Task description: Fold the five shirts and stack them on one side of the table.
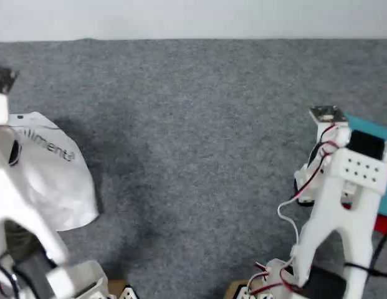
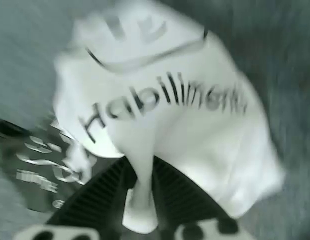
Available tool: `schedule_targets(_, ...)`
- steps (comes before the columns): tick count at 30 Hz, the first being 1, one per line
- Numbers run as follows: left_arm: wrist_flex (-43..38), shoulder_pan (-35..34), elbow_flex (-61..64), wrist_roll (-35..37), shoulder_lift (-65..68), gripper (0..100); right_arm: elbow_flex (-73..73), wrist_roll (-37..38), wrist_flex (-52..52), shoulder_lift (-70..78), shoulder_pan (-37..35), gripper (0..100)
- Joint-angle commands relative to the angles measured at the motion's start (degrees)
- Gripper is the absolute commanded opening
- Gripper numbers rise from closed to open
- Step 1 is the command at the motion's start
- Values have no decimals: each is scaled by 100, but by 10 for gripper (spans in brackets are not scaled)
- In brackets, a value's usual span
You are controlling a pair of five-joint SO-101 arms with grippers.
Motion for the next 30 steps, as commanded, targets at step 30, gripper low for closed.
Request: schedule_targets(30,44,5829,-1727,3736,1011,253,624,70,75,-1455,-75,35)
